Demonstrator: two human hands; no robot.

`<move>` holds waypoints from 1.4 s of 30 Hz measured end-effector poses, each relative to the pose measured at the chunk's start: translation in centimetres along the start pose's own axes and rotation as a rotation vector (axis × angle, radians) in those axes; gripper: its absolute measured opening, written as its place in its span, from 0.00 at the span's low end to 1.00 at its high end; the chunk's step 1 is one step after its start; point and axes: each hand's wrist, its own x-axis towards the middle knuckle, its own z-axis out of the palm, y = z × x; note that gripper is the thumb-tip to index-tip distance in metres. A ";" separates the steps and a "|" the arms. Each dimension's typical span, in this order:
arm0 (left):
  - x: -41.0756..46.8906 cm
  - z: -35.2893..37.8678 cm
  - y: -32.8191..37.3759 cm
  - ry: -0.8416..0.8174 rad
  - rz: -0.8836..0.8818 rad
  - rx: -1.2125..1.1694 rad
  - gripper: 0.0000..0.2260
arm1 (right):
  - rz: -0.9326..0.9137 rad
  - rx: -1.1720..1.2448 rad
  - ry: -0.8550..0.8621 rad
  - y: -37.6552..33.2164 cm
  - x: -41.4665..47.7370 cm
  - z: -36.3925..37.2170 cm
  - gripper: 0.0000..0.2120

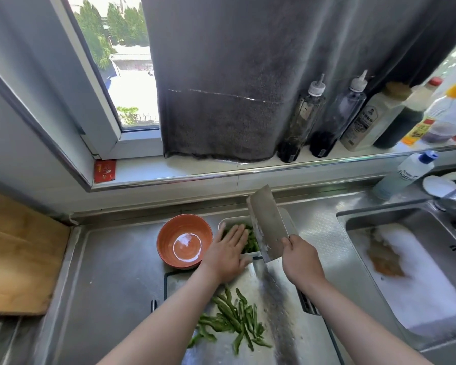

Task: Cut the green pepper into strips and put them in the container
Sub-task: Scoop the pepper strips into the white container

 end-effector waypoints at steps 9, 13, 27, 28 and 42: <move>-2.1 0.6 -1.0 0.354 0.075 -0.203 0.18 | 0.047 0.030 0.010 1.1 -1.3 -0.1 0.16; -3.5 0.6 -0.5 0.329 0.041 -0.208 0.21 | 0.022 0.046 0.001 1.2 -2.7 -0.5 0.16; -13.2 5.4 10.8 0.084 -0.192 -0.163 0.50 | -0.014 0.023 -0.098 9.7 -10.6 -1.9 0.17; -13.2 5.3 11.2 0.065 -0.236 -0.151 0.48 | -0.004 0.025 -0.114 10.6 -11.1 -1.8 0.17; -13.1 4.4 9.4 0.045 -0.430 -0.413 0.50 | 0.057 0.040 -0.370 13.2 -13.5 3.8 0.16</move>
